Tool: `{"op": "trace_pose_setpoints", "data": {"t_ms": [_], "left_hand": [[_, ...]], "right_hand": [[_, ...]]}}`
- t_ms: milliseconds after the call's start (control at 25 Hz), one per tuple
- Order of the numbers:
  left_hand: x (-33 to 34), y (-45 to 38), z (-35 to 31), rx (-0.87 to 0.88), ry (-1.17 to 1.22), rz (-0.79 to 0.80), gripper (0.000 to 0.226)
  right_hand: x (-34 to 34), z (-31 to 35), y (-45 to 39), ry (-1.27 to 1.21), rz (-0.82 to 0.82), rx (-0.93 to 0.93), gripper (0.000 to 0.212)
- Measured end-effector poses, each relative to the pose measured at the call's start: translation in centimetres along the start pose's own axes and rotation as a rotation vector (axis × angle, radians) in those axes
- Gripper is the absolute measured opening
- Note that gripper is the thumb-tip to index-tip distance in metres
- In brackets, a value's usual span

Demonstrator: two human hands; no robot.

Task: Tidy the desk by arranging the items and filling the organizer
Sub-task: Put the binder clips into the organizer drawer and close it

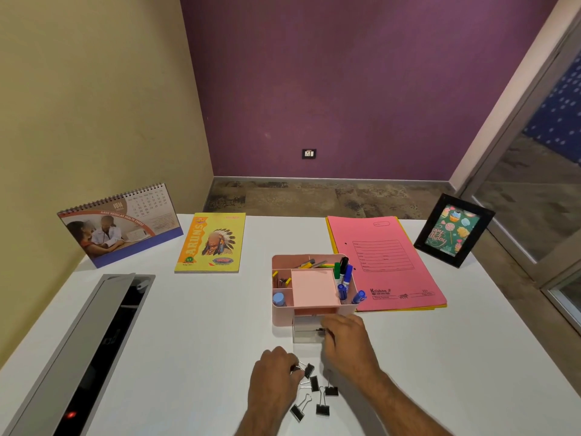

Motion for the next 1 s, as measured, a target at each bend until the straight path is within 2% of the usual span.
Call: {"op": "trace_pose_setpoints", "data": {"t_ms": [120, 200, 320, 480, 760, 880, 1000], "left_hand": [[-0.1, 0.1, 0.0, -0.014, 0.034, -0.003, 0.020], [-0.2, 0.3, 0.3, -0.027, 0.068, -0.005, 0.027], [-0.4, 0.4, 0.7, -0.066, 0.209, 0.002, 0.033], [-0.7, 0.0, 1.1, -0.119, 0.354, -0.006, 0.037], [-1.2, -0.2, 0.4, -0.230, 0.641, -0.084, 0.036], [-1.1, -0.3, -0.1, -0.258, 0.748, -0.110, 0.035], [-1.2, -0.4, -0.8, -0.288, 0.936, -0.139, 0.039]], "right_hand": [[0.0, -0.1, 0.3, 0.014, -0.011, -0.019, 0.030], [-0.1, -0.1, 0.8, 0.001, -0.068, -0.017, 0.030], [-0.2, 0.0, 1.5, -0.073, -0.117, -0.002, 0.042], [-0.2, -0.8, 2.0, -0.099, -0.161, 0.013, 0.024], [-0.5, -1.2, 0.1, -0.093, -0.121, 0.059, 0.019], [-0.3, -0.9, -1.2, 0.014, -0.043, 0.041, 0.021], [-0.6, -0.7, -0.9, 0.003, -0.099, -0.005, 0.023]]}}
Point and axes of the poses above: each hand's wrist, its own y-axis away from the middle knuckle, its own x-axis out of the palm, z = x × y, the point moved 1 cm from there along -y, towards the middle knuckle, and after that the axes turned 6 degrees about y, right-handed, at the moved point
